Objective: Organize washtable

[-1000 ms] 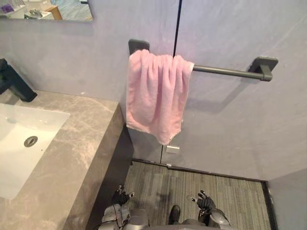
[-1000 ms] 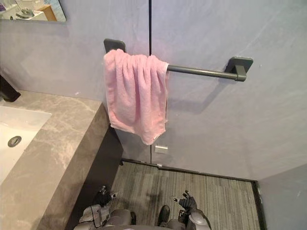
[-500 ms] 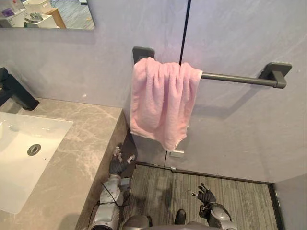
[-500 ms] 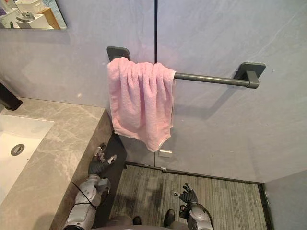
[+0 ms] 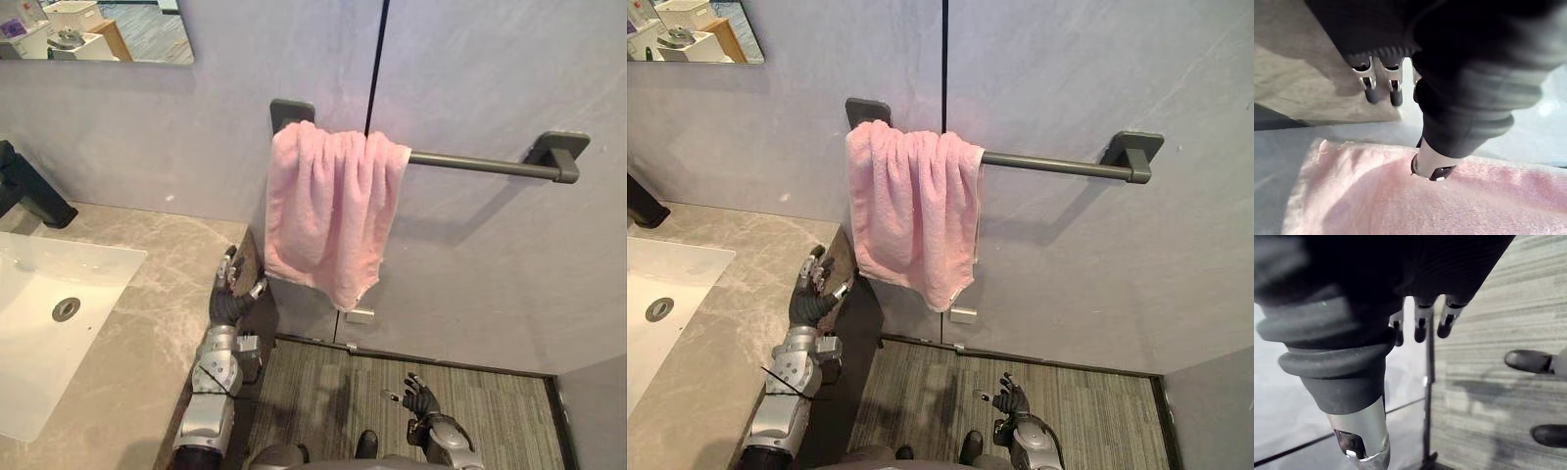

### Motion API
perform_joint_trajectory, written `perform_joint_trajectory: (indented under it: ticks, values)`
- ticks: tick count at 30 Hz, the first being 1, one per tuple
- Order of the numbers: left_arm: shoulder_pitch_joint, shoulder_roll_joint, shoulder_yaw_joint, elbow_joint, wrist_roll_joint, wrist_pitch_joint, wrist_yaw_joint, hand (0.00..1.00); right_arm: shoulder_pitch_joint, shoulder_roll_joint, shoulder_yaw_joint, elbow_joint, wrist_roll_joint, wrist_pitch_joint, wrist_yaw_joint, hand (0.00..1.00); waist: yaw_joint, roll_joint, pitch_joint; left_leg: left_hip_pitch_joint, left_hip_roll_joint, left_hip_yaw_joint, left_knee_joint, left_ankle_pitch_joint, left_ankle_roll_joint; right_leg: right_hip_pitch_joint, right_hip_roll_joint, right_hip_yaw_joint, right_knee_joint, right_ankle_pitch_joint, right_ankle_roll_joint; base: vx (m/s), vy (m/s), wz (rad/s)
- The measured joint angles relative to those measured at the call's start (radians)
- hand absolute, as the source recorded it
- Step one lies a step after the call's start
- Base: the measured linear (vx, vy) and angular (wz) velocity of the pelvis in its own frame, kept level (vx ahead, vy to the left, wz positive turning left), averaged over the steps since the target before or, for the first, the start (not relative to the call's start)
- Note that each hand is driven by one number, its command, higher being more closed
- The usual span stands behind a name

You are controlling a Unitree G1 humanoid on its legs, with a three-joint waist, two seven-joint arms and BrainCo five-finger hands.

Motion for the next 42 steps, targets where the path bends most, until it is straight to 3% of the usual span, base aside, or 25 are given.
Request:
perform_joint_trajectory:
  ticks: [9, 18, 30, 39, 40, 42]
  values:
    - [-0.131, 0.075, 0.032, 0.027, 0.0, 0.0, 0.02, 0.0, 0.004, -0.037, 0.018, -0.039, 0.0, 0.007, 0.012, 0.0, -0.023, -0.001, -0.001, 0.001, -0.007, 0.017, -0.016, 0.007, 0.005, -0.016, -0.001, 0.023, -0.002, 0.01, 0.006, -0.02, 0.027, -0.07]
    - [-0.249, 0.174, 0.034, 0.232, -0.041, 0.002, 0.013, 0.0, -0.009, -0.054, 0.04, -0.082, 0.0, 0.006, 0.033, 0.0, -0.057, -0.005, -0.004, 0.001, -0.014, 0.045, -0.018, 0.007, 0.005, -0.03, -0.003, 0.055, -0.003, 0.023, 0.009, -0.03, 0.035, -0.1]
    - [-0.276, 0.184, -0.034, 0.282, -0.08, 0.002, -0.049, 0.0, 0.0, -0.065, 0.058, -0.124, 0.001, 0.006, 0.052, 0.0, -0.083, -0.012, -0.008, -0.01, -0.021, 0.065, -0.018, 0.01, 0.011, -0.05, -0.014, 0.078, -0.003, 0.038, 0.017, -0.03, 0.021, -0.06]
    - [-0.278, 0.182, -0.094, 0.303, -0.078, 0.002, -0.056, 0.0, 0.003, -0.066, 0.078, -0.124, 0.0, 0.006, 0.054, 0.0, -0.109, -0.015, -0.01, -0.009, -0.028, 0.067, -0.018, 0.012, 0.014, -0.05, -0.018, 0.081, -0.003, 0.043, 0.023, -0.01, 0.006, 0.0]
    - [-0.283, 0.182, -0.102, 0.316, -0.076, 0.003, -0.058, 1.0, 0.003, -0.066, 0.078, -0.124, 0.0, 0.006, 0.054, 0.0, -0.113, -0.016, -0.01, -0.009, -0.029, 0.067, -0.018, 0.012, 0.015, -0.05, -0.019, 0.081, -0.003, 0.043, 0.024, -0.04, 0.029, 0.0]
    - [-0.302, 0.181, -0.106, 0.346, -0.071, 0.008, -0.07, 1.0, 0.006, -0.066, 0.078, -0.13, 0.0, 0.006, 0.054, 0.0, -0.121, -0.019, -0.012, -0.009, -0.031, 0.07, -0.017, 0.013, 0.016, -0.051, -0.022, 0.084, -0.003, 0.046, 0.027, -0.05, 0.033, -0.03]
